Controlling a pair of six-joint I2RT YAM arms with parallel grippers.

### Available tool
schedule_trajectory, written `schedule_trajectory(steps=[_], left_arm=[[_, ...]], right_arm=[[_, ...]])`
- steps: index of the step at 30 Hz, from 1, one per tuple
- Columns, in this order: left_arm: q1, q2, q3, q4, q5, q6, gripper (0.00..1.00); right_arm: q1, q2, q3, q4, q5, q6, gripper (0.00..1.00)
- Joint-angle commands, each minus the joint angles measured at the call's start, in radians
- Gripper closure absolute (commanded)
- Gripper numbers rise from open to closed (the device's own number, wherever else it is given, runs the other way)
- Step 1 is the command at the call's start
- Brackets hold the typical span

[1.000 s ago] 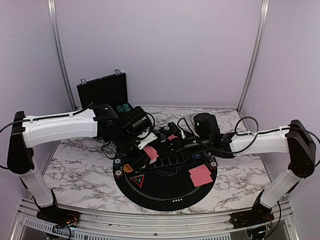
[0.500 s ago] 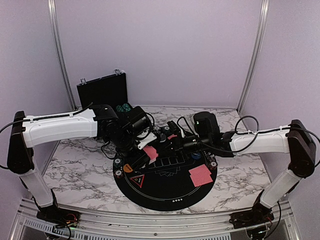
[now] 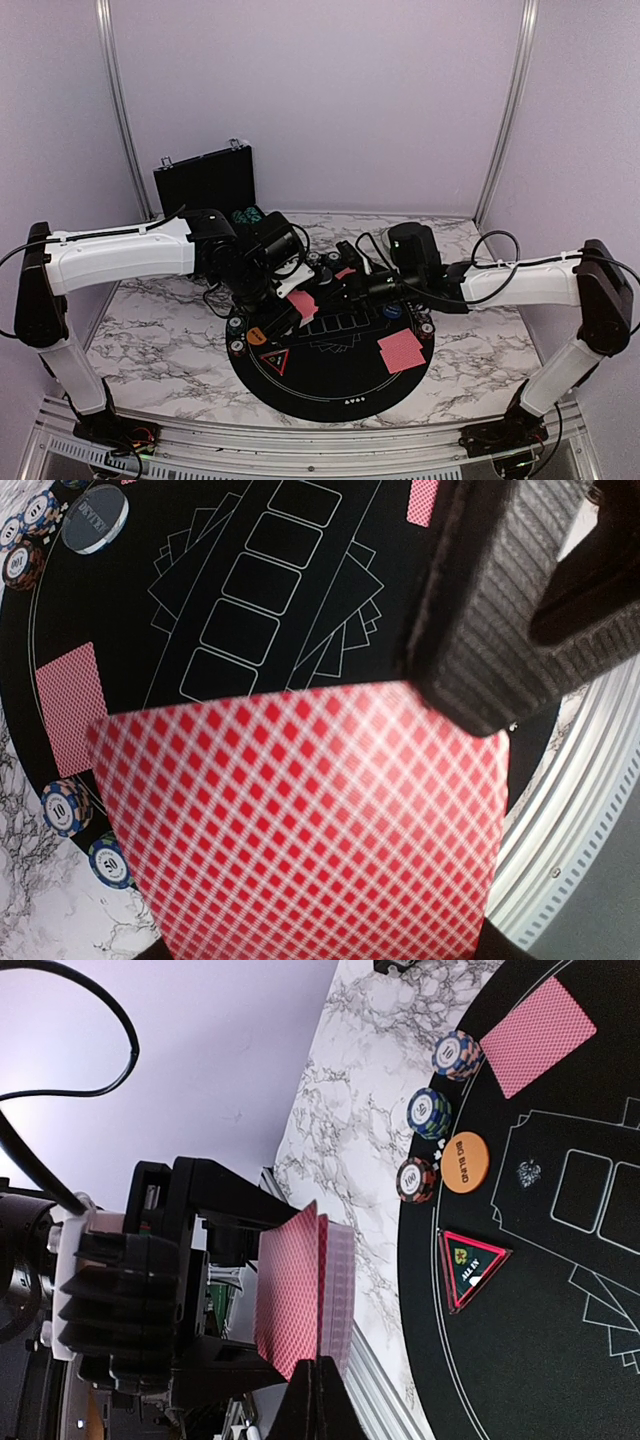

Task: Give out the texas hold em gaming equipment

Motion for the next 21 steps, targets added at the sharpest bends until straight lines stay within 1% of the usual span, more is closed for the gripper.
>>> schedule_trajectory(steps=[1,21], left_arm=[[0.006,-0.033,-0.007,-0.008,0.002,0.007,0.5],[0.009,-0.042,-0.021,-0.007,-0.005,-0.001,0.5]], right_arm=[[-0.016,-0.044,0.026,0.001,0.028,-0.016,1.0],[-0.043,-0.07,0.017,-0.014,0.039,-0.029,1.0]])
